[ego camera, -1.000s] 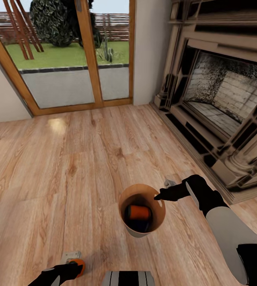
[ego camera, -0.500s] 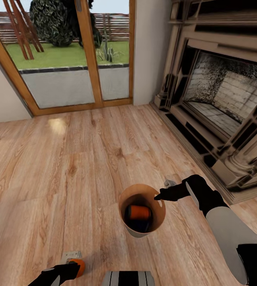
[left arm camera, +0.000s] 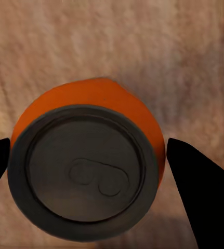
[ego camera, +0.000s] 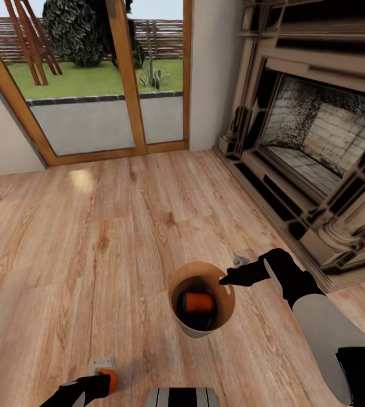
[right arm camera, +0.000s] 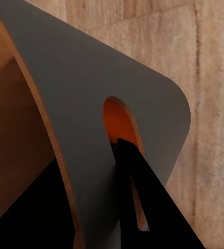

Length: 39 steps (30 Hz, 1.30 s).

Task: Put the three can of soda from the living room inside the tash can in the kitchen.

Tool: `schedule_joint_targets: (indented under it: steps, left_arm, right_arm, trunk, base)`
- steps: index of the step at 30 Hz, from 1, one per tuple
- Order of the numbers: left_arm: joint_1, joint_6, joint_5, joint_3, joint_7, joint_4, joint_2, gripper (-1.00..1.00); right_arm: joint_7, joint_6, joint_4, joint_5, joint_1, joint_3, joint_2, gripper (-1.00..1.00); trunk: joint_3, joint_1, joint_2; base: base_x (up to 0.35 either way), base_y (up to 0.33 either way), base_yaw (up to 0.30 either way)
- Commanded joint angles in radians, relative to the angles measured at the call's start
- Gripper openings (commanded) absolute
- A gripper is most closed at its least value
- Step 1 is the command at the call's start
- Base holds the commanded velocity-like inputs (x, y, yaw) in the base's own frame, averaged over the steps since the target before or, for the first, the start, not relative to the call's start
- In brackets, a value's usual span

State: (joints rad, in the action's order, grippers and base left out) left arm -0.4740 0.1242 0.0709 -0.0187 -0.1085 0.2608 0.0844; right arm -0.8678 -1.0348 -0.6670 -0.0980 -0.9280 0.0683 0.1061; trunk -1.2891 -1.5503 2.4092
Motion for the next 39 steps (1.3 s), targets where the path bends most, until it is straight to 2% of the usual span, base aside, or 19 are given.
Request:
schedule_joint_targets:
  steps: [1,30,34,36,39]
  left_arm:
    - [0.0,0.0,0.0,0.0,0.0,0.0,0.0,-1.0]
    - [-0.001,0.001,0.001,0.001,-0.003,0.007,0.002,-1.0]
    - [-0.003,0.026,0.006,0.0,-0.027,0.011,0.007,-1.0]
    - [-0.007,0.099,0.011,-0.004,-0.042,0.023,0.01,-1.0]
    - [-0.025,0.189,0.014,-0.008,-0.049,0.119,0.021,-1.0]
  right_arm:
    - [-0.004,-0.012,0.0,0.026,0.0,-0.001,0.0,-1.0]
    - [-0.003,-0.012,0.0,0.025,0.0,0.004,0.0,-1.0]
    - [-0.003,-0.012,0.0,0.026,0.0,0.006,-0.001,-1.0]
    - [-0.003,-0.012,0.0,0.025,0.0,0.007,-0.001,-1.0]
    - [-0.003,-0.012,0.001,0.025,0.0,0.007,-0.002,-1.0]
  trunk:
    - [0.003,0.004,-0.007]
    - [0.094,0.115,-0.21]
    - [0.107,0.13,-0.238]
    - [0.113,0.138,-0.252]
    - [0.122,0.15,-0.273]
  base:
    - [0.0,0.0,0.0]
    - [0.0,0.0,0.0]
    - [0.0,0.0,0.0]
    - [0.0,0.0,0.0]
    - [0.0,0.0,0.0]
